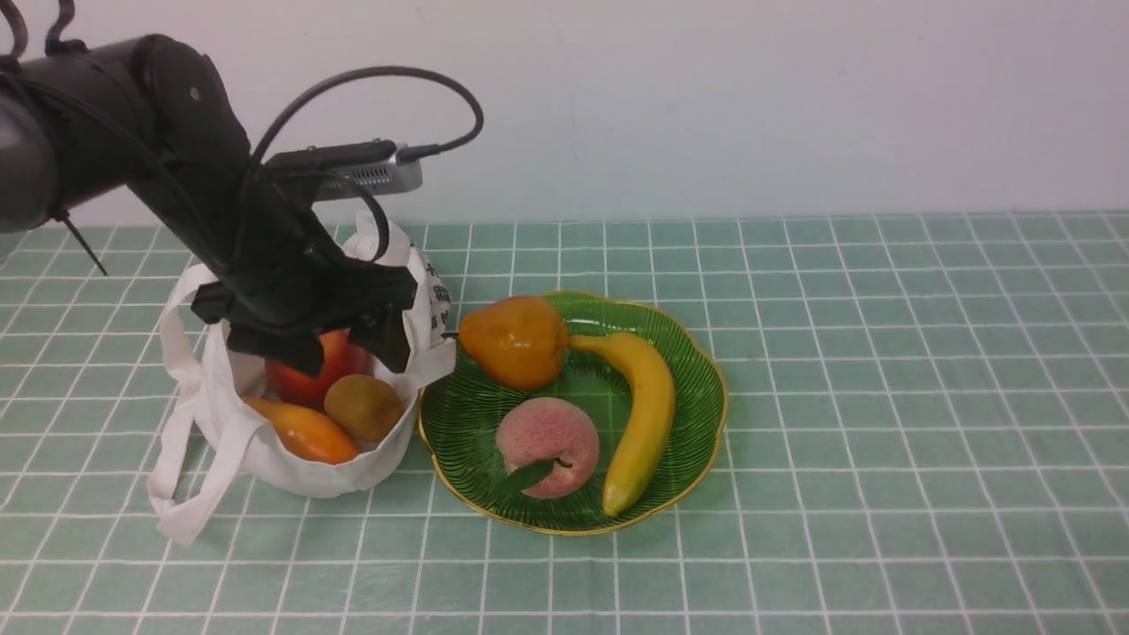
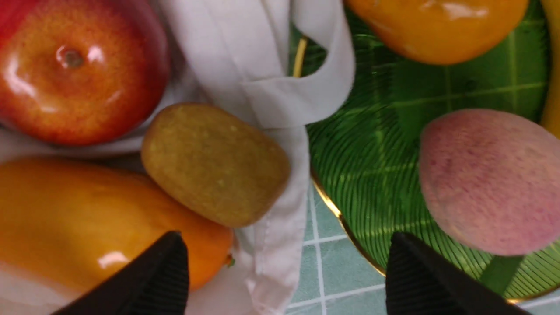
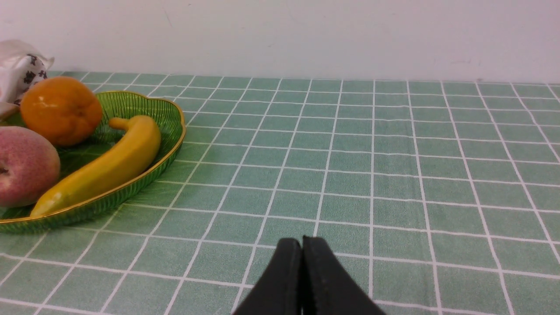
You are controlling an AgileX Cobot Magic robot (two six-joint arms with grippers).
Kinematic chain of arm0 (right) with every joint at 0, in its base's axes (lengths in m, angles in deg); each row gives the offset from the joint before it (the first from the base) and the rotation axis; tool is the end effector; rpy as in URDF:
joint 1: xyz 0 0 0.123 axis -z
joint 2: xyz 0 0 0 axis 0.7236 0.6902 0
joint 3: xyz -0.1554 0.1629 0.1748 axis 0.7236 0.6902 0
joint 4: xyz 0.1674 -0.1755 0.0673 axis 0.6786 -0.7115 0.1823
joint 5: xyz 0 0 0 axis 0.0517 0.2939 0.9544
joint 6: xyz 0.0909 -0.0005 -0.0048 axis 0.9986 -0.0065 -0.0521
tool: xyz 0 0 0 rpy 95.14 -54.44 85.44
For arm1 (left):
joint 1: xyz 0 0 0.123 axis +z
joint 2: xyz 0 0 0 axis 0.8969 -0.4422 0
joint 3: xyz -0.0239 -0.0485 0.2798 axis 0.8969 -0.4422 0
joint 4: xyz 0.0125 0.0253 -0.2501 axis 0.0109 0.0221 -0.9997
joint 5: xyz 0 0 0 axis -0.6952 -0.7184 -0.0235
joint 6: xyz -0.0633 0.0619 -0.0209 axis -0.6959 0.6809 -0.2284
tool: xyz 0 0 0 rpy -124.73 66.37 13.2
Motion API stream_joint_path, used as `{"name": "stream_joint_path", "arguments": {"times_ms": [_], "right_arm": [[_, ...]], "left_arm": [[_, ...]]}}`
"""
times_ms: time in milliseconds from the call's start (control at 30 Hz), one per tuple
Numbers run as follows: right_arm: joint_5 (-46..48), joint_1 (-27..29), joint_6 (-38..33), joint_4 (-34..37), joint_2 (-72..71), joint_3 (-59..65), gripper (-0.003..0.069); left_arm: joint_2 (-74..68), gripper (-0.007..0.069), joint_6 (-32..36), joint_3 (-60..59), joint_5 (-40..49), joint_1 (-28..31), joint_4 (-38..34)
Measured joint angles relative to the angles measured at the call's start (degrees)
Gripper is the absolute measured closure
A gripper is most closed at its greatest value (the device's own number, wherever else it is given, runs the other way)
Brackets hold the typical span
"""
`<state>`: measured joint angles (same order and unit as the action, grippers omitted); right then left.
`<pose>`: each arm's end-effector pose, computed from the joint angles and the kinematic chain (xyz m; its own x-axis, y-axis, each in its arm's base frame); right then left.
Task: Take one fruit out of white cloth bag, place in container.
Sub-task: 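Reach into the cloth bag and grasp the kiwi with the left gripper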
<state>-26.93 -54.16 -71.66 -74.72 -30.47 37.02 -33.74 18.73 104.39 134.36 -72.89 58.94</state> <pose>0.0525 0.0079 0.1722 -0.2899 -0.0170 -0.9569 -0.1374 0.9902 0.0240 0.3708 -0.0776 0.2431 -0.9722 0.0391 -0.2309 0.0906 0.9720 -0.2168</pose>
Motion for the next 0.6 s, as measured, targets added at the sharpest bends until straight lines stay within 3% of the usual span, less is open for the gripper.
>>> {"name": "stream_joint_path", "arguments": {"times_ms": [167,267,600], "right_arm": [[0.0,0.0,0.0,0.0,0.0,0.0,0.0674],[0.0,0.0,0.0,0.0,0.0,0.0,0.0674],[0.0,0.0,0.0,0.0,0.0,0.0,0.0674]], "left_arm": [[-2.6,0.0083,-11.0,0.1,-2.2,0.0,2.5],[-4.1,0.0083,-14.2,0.2,-4.9,0.0,2.0],[-6.4,0.0086,-17.5,0.2,-7.7,-0.1,1.6]]}}
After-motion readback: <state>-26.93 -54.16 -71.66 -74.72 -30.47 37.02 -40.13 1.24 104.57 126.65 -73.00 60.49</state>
